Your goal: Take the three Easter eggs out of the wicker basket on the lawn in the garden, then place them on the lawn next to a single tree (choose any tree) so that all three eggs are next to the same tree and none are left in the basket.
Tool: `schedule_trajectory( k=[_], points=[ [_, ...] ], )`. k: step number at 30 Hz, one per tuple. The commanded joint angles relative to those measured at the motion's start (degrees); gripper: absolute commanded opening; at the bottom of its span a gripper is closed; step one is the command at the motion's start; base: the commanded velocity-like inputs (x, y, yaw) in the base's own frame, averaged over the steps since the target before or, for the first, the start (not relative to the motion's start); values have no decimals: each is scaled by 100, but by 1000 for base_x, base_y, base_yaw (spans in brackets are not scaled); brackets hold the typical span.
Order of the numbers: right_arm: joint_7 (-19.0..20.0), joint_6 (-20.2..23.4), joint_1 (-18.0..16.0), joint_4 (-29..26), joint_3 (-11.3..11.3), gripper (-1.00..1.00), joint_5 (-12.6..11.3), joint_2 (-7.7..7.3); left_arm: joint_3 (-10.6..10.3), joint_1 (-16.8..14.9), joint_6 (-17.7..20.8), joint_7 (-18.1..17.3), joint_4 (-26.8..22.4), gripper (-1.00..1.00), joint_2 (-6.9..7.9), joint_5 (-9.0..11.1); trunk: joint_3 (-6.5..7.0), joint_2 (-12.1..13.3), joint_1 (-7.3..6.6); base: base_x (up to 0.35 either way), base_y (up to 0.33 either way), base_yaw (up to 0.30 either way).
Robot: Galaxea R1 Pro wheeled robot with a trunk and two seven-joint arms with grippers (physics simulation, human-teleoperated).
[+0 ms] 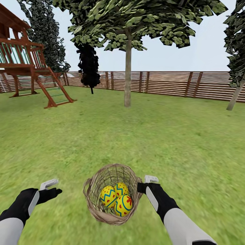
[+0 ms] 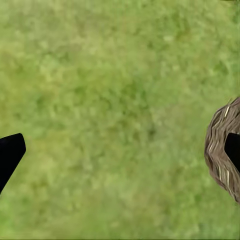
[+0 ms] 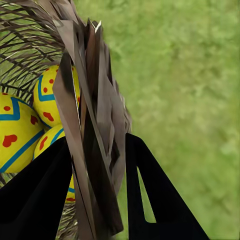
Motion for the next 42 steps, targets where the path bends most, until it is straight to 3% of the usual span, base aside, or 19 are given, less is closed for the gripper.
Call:
schedule_trajectory(
  k=[1, 42],
  points=[
    [-40, 18, -4, -14, -6, -100, -85, 3, 21, -4, 34, -27, -6, 100, -3, -4, -7, -4, 4, 326, 0, 0],
    [-14, -8, -4, -22, -6, -100, -85, 3, 22, -4, 34, -27, -6, 100, -3, -4, -7, -4, 4, 326, 0, 0]
  ],
)
